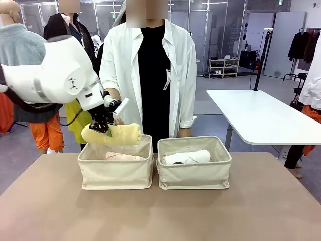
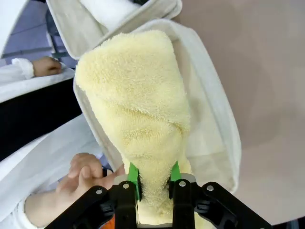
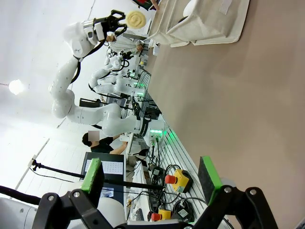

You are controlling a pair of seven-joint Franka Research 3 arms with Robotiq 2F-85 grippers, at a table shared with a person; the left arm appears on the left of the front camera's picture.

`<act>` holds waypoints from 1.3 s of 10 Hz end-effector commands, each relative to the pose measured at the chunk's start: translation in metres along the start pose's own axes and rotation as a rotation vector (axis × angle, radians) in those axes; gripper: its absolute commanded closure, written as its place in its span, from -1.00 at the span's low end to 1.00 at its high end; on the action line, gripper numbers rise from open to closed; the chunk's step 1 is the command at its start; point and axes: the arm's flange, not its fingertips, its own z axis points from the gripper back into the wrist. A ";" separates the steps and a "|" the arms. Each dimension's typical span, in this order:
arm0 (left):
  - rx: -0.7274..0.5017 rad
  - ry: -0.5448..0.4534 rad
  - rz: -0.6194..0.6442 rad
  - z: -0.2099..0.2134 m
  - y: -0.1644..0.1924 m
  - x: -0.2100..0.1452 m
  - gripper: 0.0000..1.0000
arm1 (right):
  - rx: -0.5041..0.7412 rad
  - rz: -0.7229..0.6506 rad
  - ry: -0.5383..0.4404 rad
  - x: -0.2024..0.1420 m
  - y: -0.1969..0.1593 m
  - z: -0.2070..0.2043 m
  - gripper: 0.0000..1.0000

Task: Divide the towels into two baskets.
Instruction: Pick up one hotel-folded towel from the bottom of the table and place it in the Fabric basket indicated by the person.

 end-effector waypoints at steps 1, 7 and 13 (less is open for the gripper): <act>0.003 0.087 0.039 -0.019 0.029 -0.005 0.44 | -0.004 -0.002 0.000 -0.002 0.004 0.000 -1.00; -0.124 0.098 0.117 -0.075 0.037 -0.016 -0.76 | -0.004 -0.002 0.000 -0.002 0.004 0.000 -1.00; -0.115 0.104 0.131 -0.075 0.036 -0.015 -0.77 | -0.004 -0.002 0.000 -0.002 0.004 0.000 -1.00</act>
